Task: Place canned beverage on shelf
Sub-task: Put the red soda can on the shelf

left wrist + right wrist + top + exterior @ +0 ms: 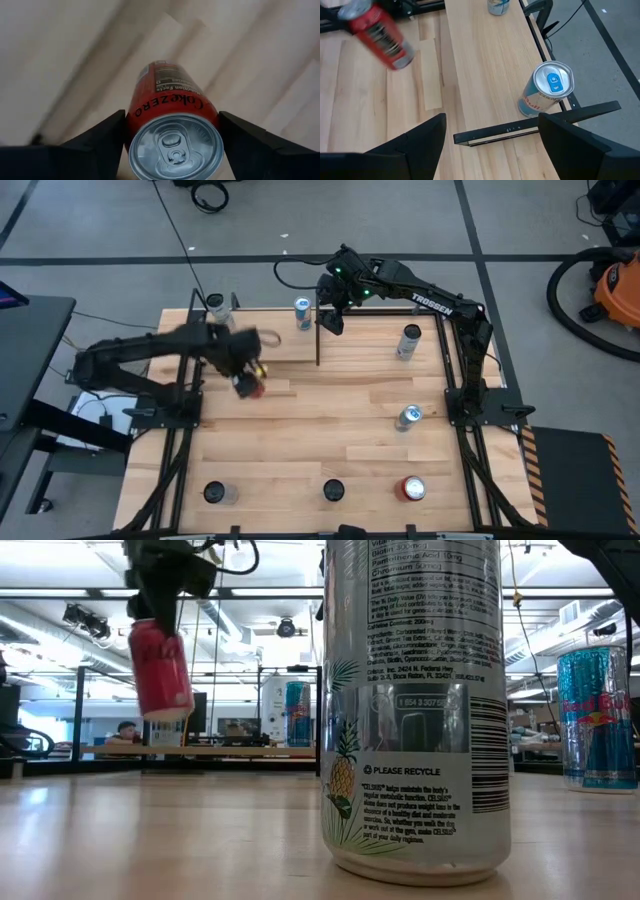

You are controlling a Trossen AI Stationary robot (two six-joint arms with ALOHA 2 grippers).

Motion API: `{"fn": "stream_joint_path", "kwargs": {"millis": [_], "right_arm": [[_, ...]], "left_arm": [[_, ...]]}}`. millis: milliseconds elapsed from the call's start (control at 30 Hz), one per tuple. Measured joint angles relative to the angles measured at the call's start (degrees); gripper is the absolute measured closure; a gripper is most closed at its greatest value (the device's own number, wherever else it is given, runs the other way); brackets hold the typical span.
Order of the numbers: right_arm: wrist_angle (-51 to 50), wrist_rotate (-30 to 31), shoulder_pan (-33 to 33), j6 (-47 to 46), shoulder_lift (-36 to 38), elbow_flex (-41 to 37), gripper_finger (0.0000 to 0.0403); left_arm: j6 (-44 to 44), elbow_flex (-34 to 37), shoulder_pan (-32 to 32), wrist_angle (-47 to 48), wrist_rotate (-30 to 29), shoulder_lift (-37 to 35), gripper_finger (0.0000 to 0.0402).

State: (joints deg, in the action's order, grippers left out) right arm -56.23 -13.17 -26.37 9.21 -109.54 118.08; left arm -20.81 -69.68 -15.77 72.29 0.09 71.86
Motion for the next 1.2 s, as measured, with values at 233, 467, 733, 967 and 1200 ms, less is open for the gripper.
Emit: {"fn": "stream_joint_path", "kwargs": {"millis": [233, 467, 733, 967, 1200], "right_arm": [[0.01, 0.01, 0.02, 0.00, 0.00, 0.00, 0.0080], [0.15, 0.00, 0.01, 0.00, 0.00, 0.00, 0.0080], [-0.04, 0.02, 0.02, 0.00, 0.00, 0.02, 0.0080], [-0.09, -0.03, 0.02, -0.01, 0.00, 0.01, 0.0080], [-0.09, -0.07, 0.01, -0.02, 0.00, 0.00, 0.0080]], "left_arm": [[11.35, -10.41, -15.29, 2.50, 0.02, 4.21, 0.0116], [22.73, -21.72, -25.08, 4.50, 0.09, 13.67, 0.0114], [26.81, -33.94, -31.65, 10.43, 0.20, 26.36, 0.0114], [27.99, -35.86, -35.17, 9.39, 0.16, 32.28, 0.0113], [28.09, -35.86, -36.22, 8.16, -0.27, 35.73, 0.0113]]}}
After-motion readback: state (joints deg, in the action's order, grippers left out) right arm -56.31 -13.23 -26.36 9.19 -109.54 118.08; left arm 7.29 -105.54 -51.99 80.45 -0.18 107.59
